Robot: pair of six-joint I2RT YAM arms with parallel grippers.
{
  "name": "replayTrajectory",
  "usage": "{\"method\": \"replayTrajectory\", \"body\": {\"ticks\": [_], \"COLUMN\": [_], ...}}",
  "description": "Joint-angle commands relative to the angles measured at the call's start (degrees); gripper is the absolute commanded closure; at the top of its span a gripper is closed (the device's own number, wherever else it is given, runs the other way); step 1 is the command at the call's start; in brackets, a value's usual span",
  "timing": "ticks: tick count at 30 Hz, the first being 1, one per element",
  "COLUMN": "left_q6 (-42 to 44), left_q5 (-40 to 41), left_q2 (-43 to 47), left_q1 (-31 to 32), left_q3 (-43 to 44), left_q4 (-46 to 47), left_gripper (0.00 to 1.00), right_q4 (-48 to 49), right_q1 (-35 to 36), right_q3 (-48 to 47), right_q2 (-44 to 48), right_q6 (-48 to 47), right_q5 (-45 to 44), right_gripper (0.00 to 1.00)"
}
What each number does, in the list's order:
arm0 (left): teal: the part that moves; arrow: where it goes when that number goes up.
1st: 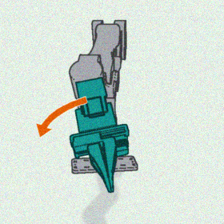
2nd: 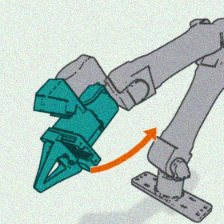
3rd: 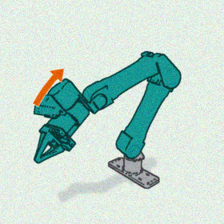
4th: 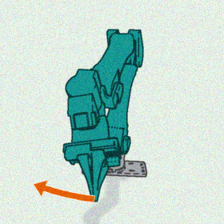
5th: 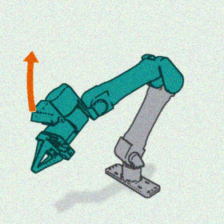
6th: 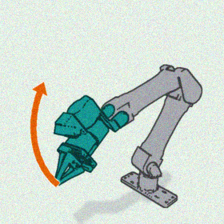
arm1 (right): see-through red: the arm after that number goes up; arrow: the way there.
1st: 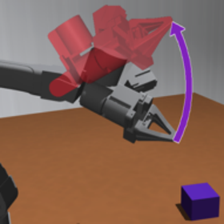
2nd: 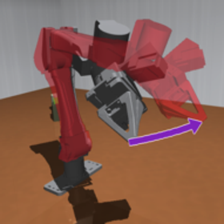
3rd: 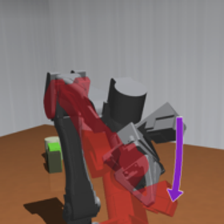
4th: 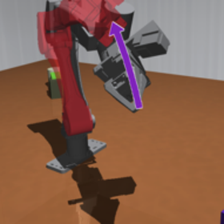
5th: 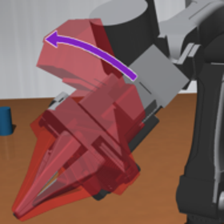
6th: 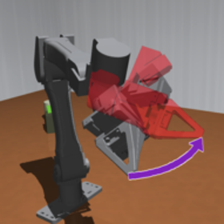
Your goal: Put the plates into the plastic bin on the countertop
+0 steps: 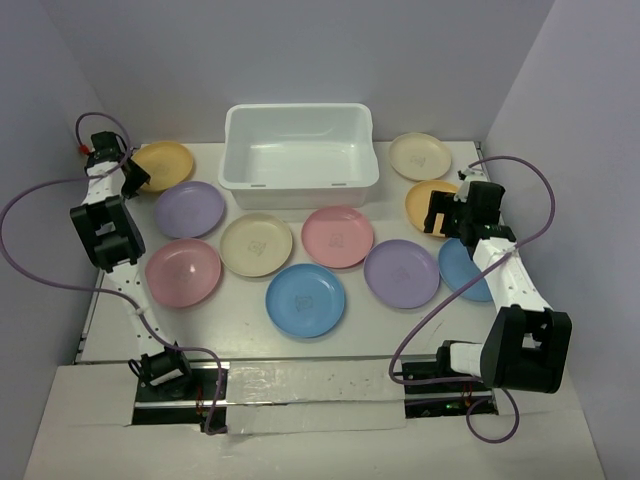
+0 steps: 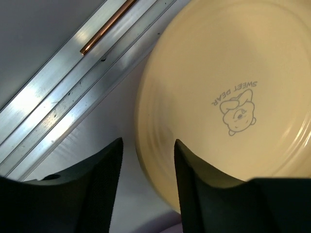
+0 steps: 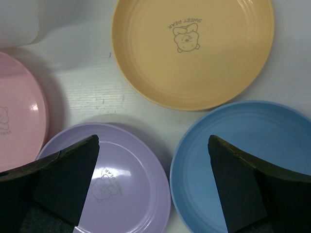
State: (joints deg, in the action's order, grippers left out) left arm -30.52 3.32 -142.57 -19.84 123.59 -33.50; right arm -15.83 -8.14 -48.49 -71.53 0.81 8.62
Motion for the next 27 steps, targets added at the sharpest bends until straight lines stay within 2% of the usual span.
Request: {"method": "replayTrajectory", "body": {"ticks": [1,6,9,10,19,27], "left_q6": [-2.69,-3.69,-6.25,-7.63,-15.89,-18.63], "left_q5": [-2.51,-2.79,-3.59,-4.63,-13.43,-14.86], "left_q2": [-2.81,-2.06,-1.00,-0.16,11.46,26.54], "left_q1": [-0.62,-1.00,-2.05,-2.77,-7.49,-10.85], "left_q3": [1.27,0.72,0.56,0.57,-5.40,-11.32], "left_q4": [1.05,1.88,2.37,2.65,8.90,13.97], "left_gripper": [0.52,0.69,0.94,1.00,1.00,1.00], "right_q4": [0.41,0.30,0.31,0.24,-0.17,-1.18], "right_q1": [-0.82,-1.06,-1.09,-1.12,-1.44,-2.37], "right_q3": [-2.66,-2.75,-2.53,-2.46,-3.28,-4.80], "right_q2": [-0.37,-0.49,-0.18,-0.04,1.75,4.32], "right_q6": [-0.16,-0.02,0.16,0.22,1.04,2.30], "right_q5": [-0.59,-0.22,0.23,0.44,0.87,1.76], "right_gripper": [0.00,0.00,0.00,0.00,0.00,0.00]}}
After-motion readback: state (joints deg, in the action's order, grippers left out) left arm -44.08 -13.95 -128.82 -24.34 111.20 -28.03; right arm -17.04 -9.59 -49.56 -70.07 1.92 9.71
